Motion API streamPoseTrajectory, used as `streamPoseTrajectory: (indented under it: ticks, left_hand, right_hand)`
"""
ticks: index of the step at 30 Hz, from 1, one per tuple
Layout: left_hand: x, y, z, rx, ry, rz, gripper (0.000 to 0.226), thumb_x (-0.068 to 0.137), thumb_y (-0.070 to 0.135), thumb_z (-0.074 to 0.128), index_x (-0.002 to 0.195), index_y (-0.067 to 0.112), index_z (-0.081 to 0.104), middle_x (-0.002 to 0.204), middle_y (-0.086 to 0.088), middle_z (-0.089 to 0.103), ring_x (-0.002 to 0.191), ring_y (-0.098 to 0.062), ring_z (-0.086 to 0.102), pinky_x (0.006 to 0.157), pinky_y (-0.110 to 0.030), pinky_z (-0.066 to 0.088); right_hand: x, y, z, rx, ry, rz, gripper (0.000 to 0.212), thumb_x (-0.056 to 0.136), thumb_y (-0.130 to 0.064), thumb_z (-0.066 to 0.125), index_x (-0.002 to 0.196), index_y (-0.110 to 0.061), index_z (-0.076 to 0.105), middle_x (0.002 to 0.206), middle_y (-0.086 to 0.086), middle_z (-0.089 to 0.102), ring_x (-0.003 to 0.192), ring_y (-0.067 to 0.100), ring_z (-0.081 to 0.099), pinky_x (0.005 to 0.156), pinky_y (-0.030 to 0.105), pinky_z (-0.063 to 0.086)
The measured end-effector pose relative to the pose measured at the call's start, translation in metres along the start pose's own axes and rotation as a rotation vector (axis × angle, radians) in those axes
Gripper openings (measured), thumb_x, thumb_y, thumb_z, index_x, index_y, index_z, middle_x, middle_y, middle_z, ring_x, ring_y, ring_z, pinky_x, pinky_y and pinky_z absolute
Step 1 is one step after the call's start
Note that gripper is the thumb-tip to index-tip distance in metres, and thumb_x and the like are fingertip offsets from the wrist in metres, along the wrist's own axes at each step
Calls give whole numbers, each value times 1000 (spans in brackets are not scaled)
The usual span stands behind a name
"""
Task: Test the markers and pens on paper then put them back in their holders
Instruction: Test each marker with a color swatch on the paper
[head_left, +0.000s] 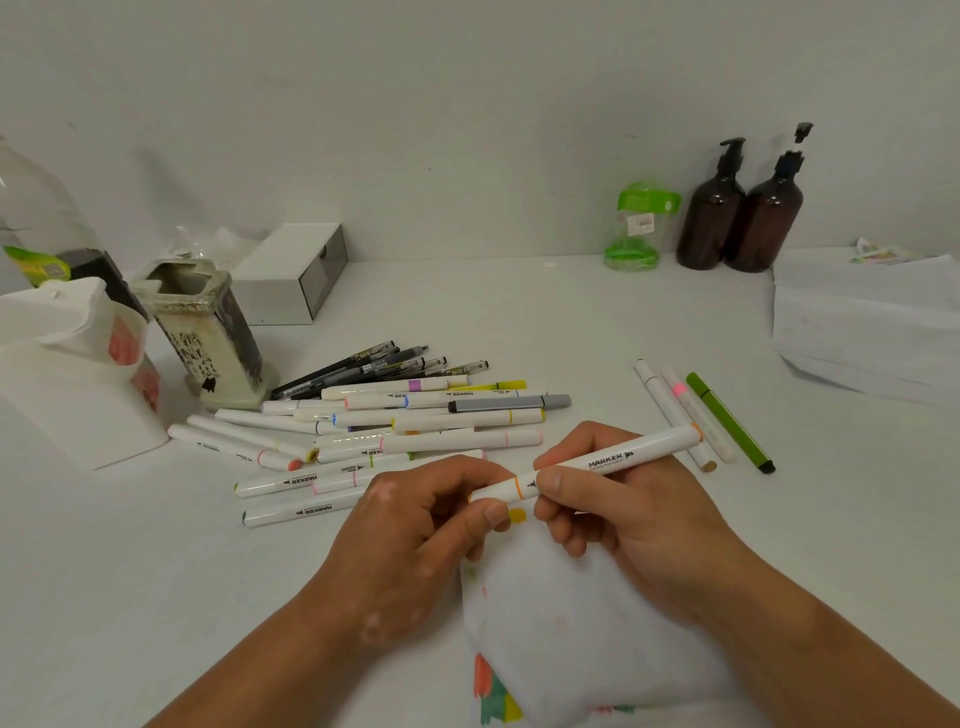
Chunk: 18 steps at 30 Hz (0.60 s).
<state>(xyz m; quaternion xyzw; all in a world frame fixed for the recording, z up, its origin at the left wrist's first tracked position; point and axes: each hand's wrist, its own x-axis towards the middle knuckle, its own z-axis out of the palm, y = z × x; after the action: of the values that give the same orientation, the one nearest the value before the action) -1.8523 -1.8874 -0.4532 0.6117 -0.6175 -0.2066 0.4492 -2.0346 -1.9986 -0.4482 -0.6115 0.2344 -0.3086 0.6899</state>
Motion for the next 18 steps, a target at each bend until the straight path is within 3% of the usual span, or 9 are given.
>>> streamPoseTrajectory:
  ticks: [6, 9, 12, 18]
  left_hand:
    - [4, 1, -1, 5, 33, 10, 18, 89, 39, 61, 105, 39, 69, 73, 13, 66, 65, -7, 62, 59, -6, 41]
    - [7, -3, -3, -16, 64, -4, 19, 89, 39, 61, 106, 40, 69, 75, 9, 63, 67, -9, 59, 61, -9, 41]
    - [4, -7, -7, 45, 25, -1, 20, 90, 43, 59, 107, 44, 69, 80, 12, 66, 71, -10, 58, 61, -9, 41]
    - [4, -8, -3, 89, -44, 20, 21, 94, 29, 64, 107, 44, 68, 95, 14, 69, 86, -14, 60, 70, -16, 46]
  right_hand:
    - [-1, -6, -1, -37, -18, -18, 13, 80, -21, 76, 89, -12, 74, 75, 15, 72, 61, 20, 64, 51, 26, 50]
    - [-2, -20, -15, 51, -127, 12, 48, 72, -47, 83, 102, -10, 76, 85, 18, 71, 66, 21, 62, 50, 27, 49]
    - [-5, -28, -34, 140, -284, 144, 75, 76, -62, 76, 118, -1, 70, 94, 24, 68, 71, 25, 62, 50, 27, 49]
    - [-7, -29, -54, 148, -477, 305, 78, 81, -68, 68, 124, -3, 66, 102, 26, 69, 71, 24, 62, 46, 23, 49]
